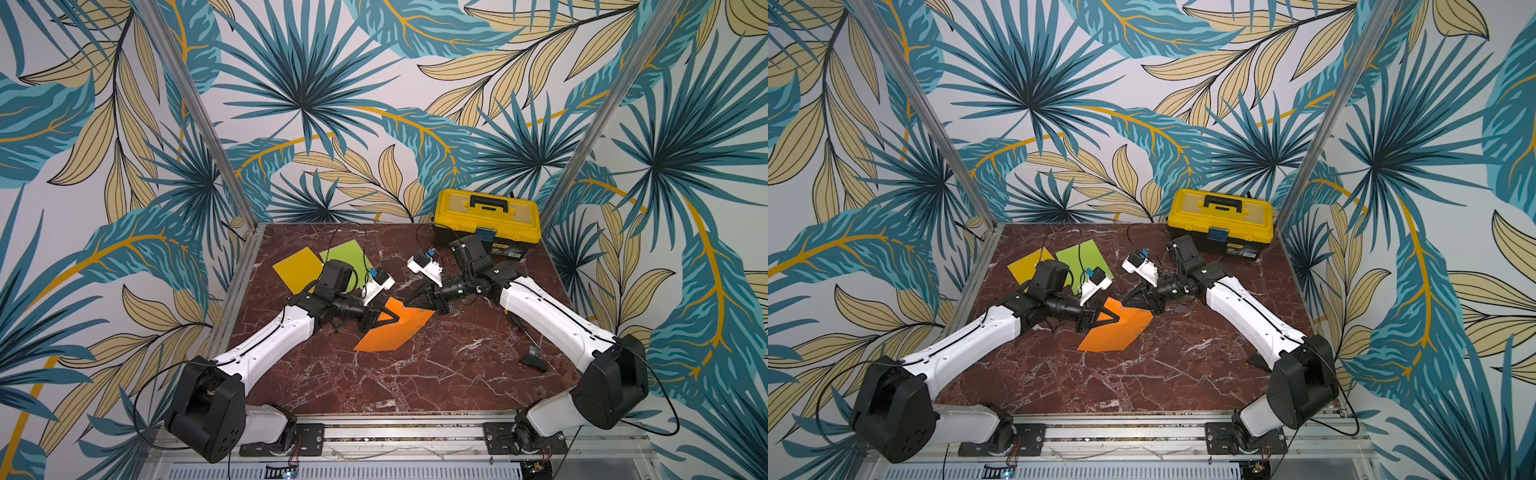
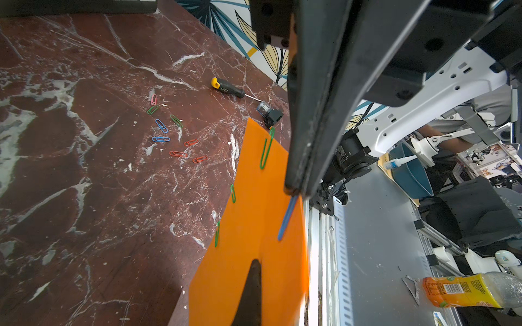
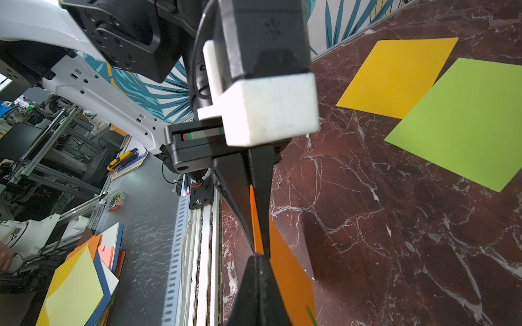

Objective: Unclip the paperclips from the documents
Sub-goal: Remove the paper clip from the document.

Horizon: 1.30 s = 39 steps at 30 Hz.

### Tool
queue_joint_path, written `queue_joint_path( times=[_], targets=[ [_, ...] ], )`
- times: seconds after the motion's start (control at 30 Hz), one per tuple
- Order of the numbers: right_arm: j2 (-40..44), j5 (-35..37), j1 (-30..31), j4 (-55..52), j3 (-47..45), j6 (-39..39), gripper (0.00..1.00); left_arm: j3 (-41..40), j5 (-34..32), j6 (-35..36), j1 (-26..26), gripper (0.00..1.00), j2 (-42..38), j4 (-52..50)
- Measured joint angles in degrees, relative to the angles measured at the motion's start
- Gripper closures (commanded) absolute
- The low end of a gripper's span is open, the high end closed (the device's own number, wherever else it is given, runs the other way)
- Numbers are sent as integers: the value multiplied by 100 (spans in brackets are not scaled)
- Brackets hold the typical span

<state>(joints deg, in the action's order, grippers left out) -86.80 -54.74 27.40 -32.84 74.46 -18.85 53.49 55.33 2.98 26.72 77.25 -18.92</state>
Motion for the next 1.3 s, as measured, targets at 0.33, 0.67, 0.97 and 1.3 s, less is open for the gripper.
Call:
queue_joint_path(
  times=[0.33, 0.67, 0.97, 1.3],
  targets=[
    [0, 4, -15, 0, 0, 31, 96, 2, 0, 22, 0, 100, 0, 0],
    [0, 7, -72, 22, 0, 109, 97, 15, 7, 50, 9, 100, 2, 0],
    [2, 4, -116, 116, 0, 190, 96, 70, 15, 63, 9, 100, 2, -2],
    [2, 4, -146, 153, 0, 238, 97, 87, 9, 66, 9, 100, 2, -17]
  ],
)
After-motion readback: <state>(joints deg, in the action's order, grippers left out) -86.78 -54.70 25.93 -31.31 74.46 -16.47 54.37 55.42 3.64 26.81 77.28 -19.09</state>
